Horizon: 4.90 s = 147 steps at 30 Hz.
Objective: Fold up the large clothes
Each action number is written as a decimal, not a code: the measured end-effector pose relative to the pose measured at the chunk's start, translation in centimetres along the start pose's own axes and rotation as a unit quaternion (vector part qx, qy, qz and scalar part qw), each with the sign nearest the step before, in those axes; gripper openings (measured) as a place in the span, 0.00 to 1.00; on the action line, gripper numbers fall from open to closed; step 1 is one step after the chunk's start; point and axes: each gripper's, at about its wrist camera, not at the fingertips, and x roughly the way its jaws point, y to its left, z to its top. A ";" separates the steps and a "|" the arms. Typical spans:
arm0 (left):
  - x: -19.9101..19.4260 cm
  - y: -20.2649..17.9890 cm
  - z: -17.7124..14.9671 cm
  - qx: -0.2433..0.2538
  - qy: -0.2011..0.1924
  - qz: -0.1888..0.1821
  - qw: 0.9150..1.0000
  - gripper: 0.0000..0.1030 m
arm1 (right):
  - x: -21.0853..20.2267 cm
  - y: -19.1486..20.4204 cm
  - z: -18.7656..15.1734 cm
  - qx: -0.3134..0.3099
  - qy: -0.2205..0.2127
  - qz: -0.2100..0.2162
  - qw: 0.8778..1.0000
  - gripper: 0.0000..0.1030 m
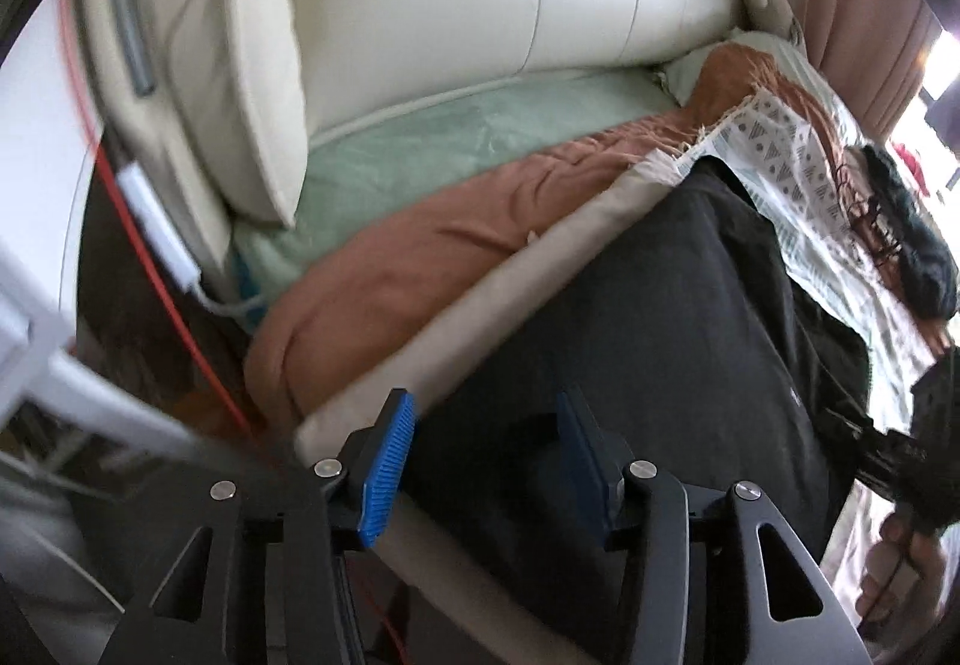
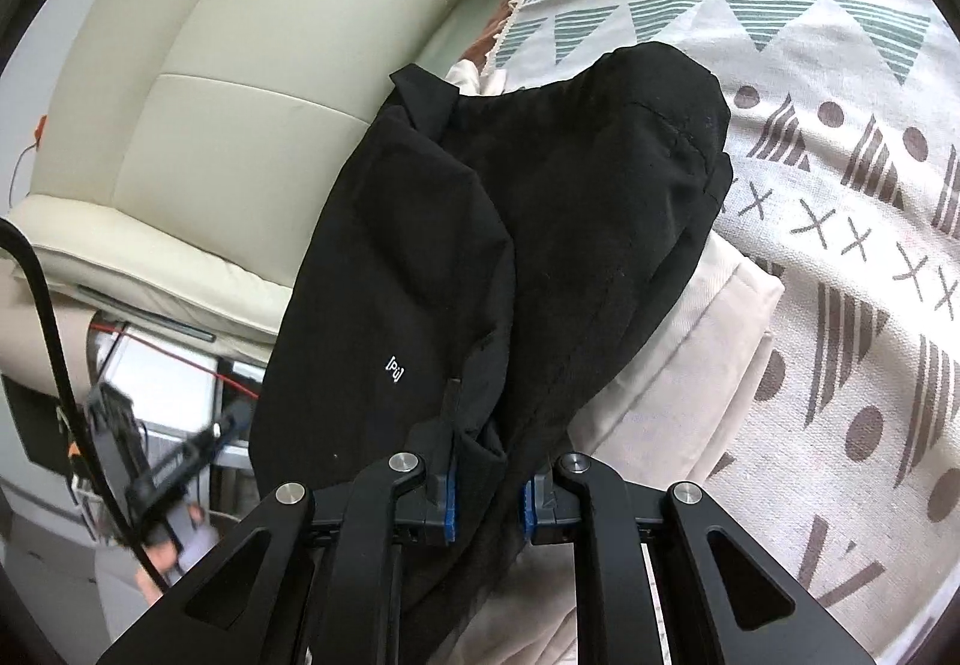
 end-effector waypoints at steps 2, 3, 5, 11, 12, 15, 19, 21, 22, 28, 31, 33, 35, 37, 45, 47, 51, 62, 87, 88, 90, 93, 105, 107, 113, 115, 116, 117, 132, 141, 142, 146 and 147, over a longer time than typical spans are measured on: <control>-0.4 0.4 -1.0 -0.019 -0.003 -0.003 1.000 0.64 | 0.2 0.0 0.3 -0.002 0.003 -0.002 1.000 0.15; -0.5 0.9 -1.6 -0.037 -0.003 -0.019 0.999 0.65 | 0.3 0.1 0.3 -0.003 0.004 -0.003 1.000 0.14; -0.2 1.1 -2.2 -0.060 -0.002 -0.037 0.998 0.65 | 0.3 0.1 0.4 -0.006 0.005 -0.006 1.000 0.14; 1.6 2.0 -3.9 -0.128 0.026 -0.082 0.988 0.65 | 0.3 -0.1 0.6 0.001 0.005 -0.008 1.000 0.13; 1.6 2.1 -4.1 -0.136 0.028 -0.089 0.986 0.65 | 0.3 -0.2 0.6 0.001 0.005 -0.008 1.000 0.13; 2.3 1.4 -4.5 -0.137 0.040 -0.110 0.984 0.72 | 0.3 -0.3 0.6 -0.002 0.008 -0.007 1.000 0.13; 3.5 0.4 -5.0 -0.138 0.053 -0.124 0.981 0.78 | 0.4 -0.4 0.6 -0.001 0.010 -0.006 1.000 0.13; 3.7 0.1 -5.0 -0.145 0.048 -0.125 0.980 0.79 | 0.4 -0.4 0.7 0.002 0.011 -0.003 1.000 0.13; 3.8 0.1 -5.1 -0.148 0.048 -0.128 0.980 0.79 | 0.4 -0.4 0.6 0.001 0.012 -0.003 1.000 0.13; 2.6 0.6 -4.7 -0.150 0.030 -0.132 0.979 0.31 | 0.3 -0.1 0.7 -0.001 0.020 0.000 1.000 0.13; 1.5 0.9 -4.4 -0.145 0.025 -0.137 0.980 0.20 | -0.2 0.8 0.8 -0.015 0.021 -0.002 1.000 0.13; 0.5 0.7 -4.5 -0.135 0.018 -0.127 0.982 0.18 | -0.4 1.4 0.6 -0.020 0.023 -0.002 1.000 0.13; -0.5 1.0 -4.7 -0.136 0.012 -0.127 0.982 0.17 | -0.5 1.9 0.1 -0.023 0.027 -0.001 0.999 0.13; -1.1 1.4 -5.1 -0.139 0.012 -0.130 0.982 0.17 | -0.5 2.2 -0.3 -0.028 0.032 0.001 0.999 0.13; -1.8 1.9 -6.9 -0.138 0.018 -0.122 0.983 0.18 | -0.5 2.6 -1.8 -0.039 0.049 -0.001 0.998 0.13; -1.6 2.3 -7.1 -0.141 0.022 -0.128 0.981 0.22 | -0.5 2.6 -2.0 -0.047 0.056 0.000 0.997 0.13; -0.7 2.5 -7.0 -0.147 0.031 -0.126 0.981 0.28 | -0.4 2.0 -1.8 -0.039 0.058 -0.001 0.998 0.13; -0.3 1.3 -6.3 -0.118 0.020 -0.077 0.990 0.53 | -0.7 0.3 -0.4 -0.032 0.049 -0.026 0.998 0.24; -10.1 -7.1 -9.4 -0.009 -0.063 -0.070 0.995 0.87 | -18.8 0.6 -5.8 -0.088 -0.066 -0.185 0.977 0.56; -10.4 -7.5 -9.6 -0.005 -0.066 -0.072 0.995 0.87 | -19.9 0.6 -6.3 -0.089 -0.074 -0.188 0.975 0.61; -11.6 -8.6 -10.1 0.008 -0.074 -0.079 0.994 0.89 | -21.8 0.7 -7.4 -0.089 -0.085 -0.193 0.973 0.67; -13.1 -10.2 -11.2 0.028 -0.088 -0.082 0.992 0.93 | -24.6 0.7 -9.2 -0.091 -0.101 -0.200 0.970 0.76; -18.8 -16.6 -16.6 0.114 -0.132 -0.123 0.977 0.97 | -34.8 1.0 -17.2 -0.110 -0.193 -0.263 0.939 0.96; -19.5 -17.1 -17.5 0.121 -0.141 -0.131 0.974 0.97 | -36.3 0.9 -18.8 -0.110 -0.209 -0.270 0.933 0.99; -21.4 -18.6 -20.7 0.151 -0.164 -0.158 0.962 0.97 | -39.3 0.5 -23.6 -0.109 -0.242 -0.295 0.918 0.99; -22.1 -18.9 -21.8 0.158 -0.170 -0.166 0.958 0.97 | -39.9 0.4 -25.2 -0.107 -0.250 -0.299 0.915 0.99; -22.4 -19.0 -22.3 0.162 -0.173 -0.171 0.957 0.98 | -40.1 0.4 -26.0 -0.106 -0.253 -0.301 0.913 0.99; -22.8 -19.0 -23.0 0.167 -0.176 -0.176 0.954 0.98 | -40.4 0.3 -27.0 -0.106 -0.259 -0.303 0.911 0.99; -27.9 -17.3 -31.4 0.212 -0.198 -0.228 0.930 0.99 | -40.6 2.5 -39.9 -0.114 -0.301 -0.353 0.879 0.99; -30.4 -15.9 -36.6 0.243 -0.215 -0.243 0.914 0.99 | -41.4 3.5 -47.2 -0.100 -0.331 -0.360 0.866 0.99; -30.5 -15.7 -37.0 0.244 -0.216 -0.246 0.913 0.99 | -41.5 3.5 -47.9 -0.098 -0.333 -0.362 0.865 0.99; -31.5 -15.1 -39.1 0.252 -0.218 -0.254 0.908 0.99 | -41.9 4.1 -50.8 -0.094 -0.344 -0.371 0.857 0.99; -31.8 -15.0 -39.7 0.256 -0.220 -0.254 0.906 0.99 | -42.0 4.2 -51.3 -0.094 -0.346 -0.372 0.856 0.99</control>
